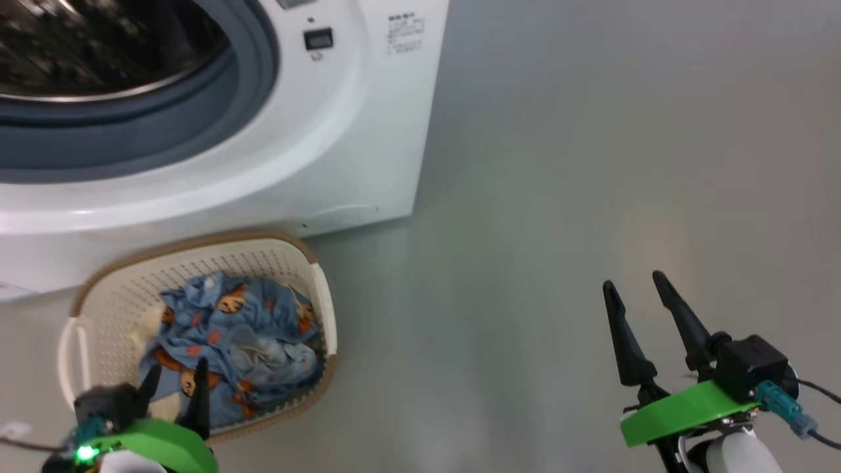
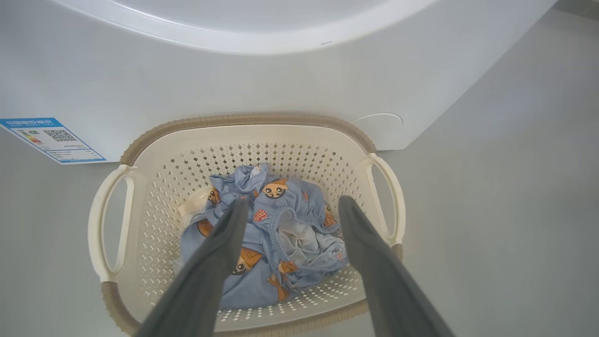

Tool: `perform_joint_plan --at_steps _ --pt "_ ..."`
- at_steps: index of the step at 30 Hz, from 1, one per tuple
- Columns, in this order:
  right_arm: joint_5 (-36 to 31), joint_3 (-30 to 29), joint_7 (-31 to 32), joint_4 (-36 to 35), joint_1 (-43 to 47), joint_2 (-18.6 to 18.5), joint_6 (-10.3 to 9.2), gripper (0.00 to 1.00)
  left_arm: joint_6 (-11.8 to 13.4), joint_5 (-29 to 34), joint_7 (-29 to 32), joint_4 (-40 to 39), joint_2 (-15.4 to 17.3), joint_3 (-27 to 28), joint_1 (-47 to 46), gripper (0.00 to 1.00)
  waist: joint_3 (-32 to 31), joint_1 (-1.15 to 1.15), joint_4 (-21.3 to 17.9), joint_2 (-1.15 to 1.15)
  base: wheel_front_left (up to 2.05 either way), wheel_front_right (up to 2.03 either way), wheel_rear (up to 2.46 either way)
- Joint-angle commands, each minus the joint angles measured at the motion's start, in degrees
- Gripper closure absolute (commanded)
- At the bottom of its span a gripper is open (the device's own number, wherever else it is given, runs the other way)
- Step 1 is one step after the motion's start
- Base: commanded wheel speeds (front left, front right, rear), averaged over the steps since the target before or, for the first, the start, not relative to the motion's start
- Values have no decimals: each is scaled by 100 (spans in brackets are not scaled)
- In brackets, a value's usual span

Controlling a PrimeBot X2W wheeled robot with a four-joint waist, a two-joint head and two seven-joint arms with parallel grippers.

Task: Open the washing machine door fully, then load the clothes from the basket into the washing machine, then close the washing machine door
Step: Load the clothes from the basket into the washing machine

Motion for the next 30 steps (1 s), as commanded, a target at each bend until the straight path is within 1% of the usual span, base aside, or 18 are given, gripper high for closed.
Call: perform_joint_plan --at_steps 1,5,10,15,24,30 --pt "-17 166 -69 -170 -148 11 9 0 -40 -50 -39 138 203 190 -260 0 493 -1 -296 0 0 0 0" --pt "-41 166 -69 -268 -258 21 9 0 -159 -155 -38 863 345 204 -806 0 838 -1 -373 0 0 0 0" --pt "-62 127 -69 -427 -348 29 9 0 -211 -215 0 1622 504 187 -1469 0 1267 -1 -435 0 0 0 0" --pt "-83 48 -69 -601 -373 33 9 0 -251 -265 79 2212 675 165 -2073 0 1662 -1 -461 0 0 0 0" --pt "-32 35 -69 -899 -340 37 9 0 -359 -297 92 3048 1035 18 -2919 0 2229 -1 -544 0 0 0 0" --pt "-47 23 -69 -1068 -316 37 9 0 -417 -427 188 3303 1128 -77 -3375 0 2597 -1 -567 0 0 0 0"
